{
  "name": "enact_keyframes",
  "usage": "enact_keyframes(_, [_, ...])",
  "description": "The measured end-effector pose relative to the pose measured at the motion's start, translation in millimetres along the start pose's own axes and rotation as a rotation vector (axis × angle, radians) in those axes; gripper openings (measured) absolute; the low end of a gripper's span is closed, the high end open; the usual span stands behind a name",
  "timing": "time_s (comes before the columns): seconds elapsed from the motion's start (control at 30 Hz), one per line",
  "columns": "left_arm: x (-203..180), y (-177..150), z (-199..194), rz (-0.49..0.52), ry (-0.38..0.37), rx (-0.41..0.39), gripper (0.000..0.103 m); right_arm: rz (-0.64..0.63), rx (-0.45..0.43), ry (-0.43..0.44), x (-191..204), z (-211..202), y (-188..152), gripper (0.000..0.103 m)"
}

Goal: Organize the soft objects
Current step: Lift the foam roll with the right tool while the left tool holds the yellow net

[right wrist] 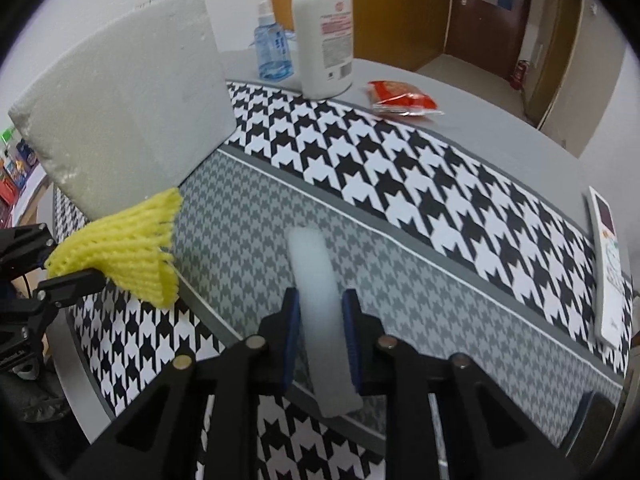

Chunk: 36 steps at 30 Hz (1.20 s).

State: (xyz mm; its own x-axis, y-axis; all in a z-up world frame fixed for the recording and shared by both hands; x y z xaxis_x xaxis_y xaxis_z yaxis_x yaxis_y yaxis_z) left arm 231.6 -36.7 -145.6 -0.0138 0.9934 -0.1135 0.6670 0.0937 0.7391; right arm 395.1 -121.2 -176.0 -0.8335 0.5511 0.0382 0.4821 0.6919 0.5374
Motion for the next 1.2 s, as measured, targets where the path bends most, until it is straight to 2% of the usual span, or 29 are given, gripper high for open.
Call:
enact_keyframes(0.6, [-16.8,3.3,2.0,0.045,-0.012,-0.008,0.022,0.130,-0.111,-0.005,5.2,-44.9,-28.0,0.025])
enact_keyframes(1.2, [-27.2,11.5,6.1,0.082,-0.038,-0.013,0.022,0.331,-0.213,-0.090,8.8,-75.5,-63.2,0.025])
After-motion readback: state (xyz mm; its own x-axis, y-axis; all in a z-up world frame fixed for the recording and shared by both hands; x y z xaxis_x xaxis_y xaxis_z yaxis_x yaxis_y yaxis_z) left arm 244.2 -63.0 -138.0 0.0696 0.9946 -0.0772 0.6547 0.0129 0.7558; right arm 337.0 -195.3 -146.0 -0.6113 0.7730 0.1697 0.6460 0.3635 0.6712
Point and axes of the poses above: each gripper's, at about its wrist camera, not at the fingertips, and z roughly the way its jaws point, x to its left, y to its top, the point moved 7 cm from there along z, roughly the way its jaws point, and after that the axes turned 2 degrees about -y, right-handed, at the moved point
